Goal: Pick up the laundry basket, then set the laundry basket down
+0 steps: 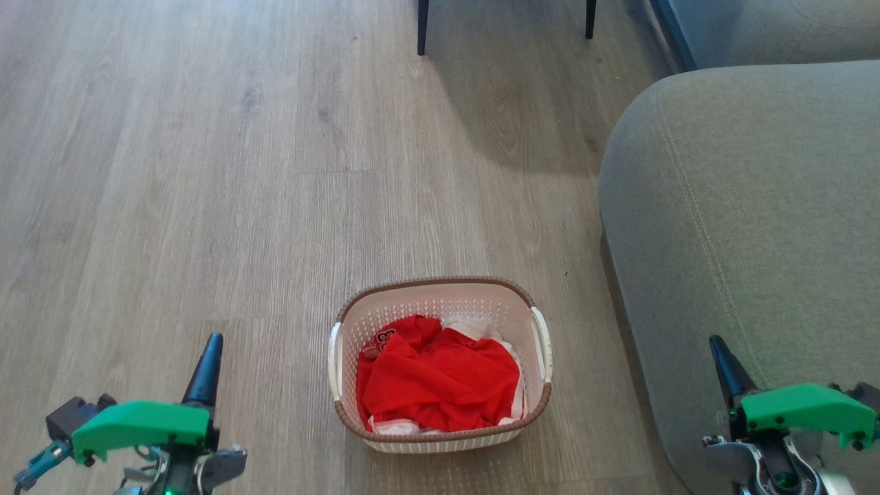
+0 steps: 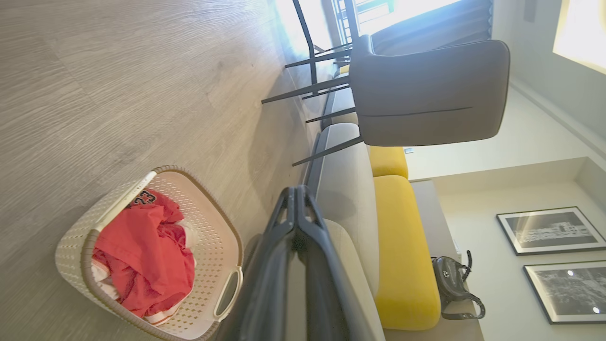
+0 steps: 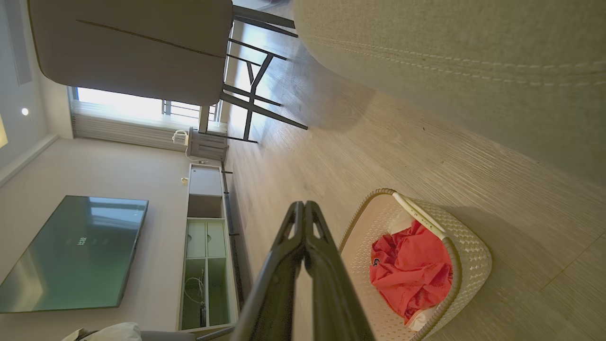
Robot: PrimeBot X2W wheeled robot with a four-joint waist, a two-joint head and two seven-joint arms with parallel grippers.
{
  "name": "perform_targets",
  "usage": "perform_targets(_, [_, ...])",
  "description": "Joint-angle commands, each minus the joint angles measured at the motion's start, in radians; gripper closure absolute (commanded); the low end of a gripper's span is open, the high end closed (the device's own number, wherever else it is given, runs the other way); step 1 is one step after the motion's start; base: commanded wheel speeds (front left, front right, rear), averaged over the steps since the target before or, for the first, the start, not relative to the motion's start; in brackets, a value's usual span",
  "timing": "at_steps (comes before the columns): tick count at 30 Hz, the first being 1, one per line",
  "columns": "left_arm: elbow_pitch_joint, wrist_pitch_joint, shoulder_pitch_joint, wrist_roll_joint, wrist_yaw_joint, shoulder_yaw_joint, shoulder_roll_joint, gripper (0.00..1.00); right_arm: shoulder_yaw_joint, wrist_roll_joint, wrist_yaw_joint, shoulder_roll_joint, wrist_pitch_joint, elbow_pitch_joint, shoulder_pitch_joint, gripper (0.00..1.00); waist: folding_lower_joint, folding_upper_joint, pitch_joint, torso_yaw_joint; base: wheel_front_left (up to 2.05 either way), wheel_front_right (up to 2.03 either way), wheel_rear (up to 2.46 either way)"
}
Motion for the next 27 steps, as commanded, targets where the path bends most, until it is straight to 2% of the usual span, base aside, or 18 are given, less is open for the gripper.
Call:
perform_targets(1, [-0.032, 0.01, -0.059, -0.036, -0.01, 0.042, 0.001, 1.0, 0.009, 0.036, 0.002, -0.02, 0.011, -0.031, -0.058, 1.0, 0.0, -0.0001, 0.0, -0.001, 0.0, 0.0, 0.0])
perform_targets(24, [-0.033, 0.074, -0.1, -0.292, -0.037, 0.09, -0.001, 1.0, -0.025, 0.276, 0.003, -0.02, 0.078, -0.03, -0.085, 1.0, 0.0, -0.0001, -0.002, -0.009, 0.0, 0.0, 0.0])
perform_targets(27, [-0.033, 0.074, -0.1, -0.292, -0.037, 0.09, -0.001, 1.0, -0.026, 0.275, 0.003, -0.019, 0.078, -0.03, -0.085, 1.0, 0.0, -0.0001, -0.002, -0.009, 0.0, 0.0, 0.0])
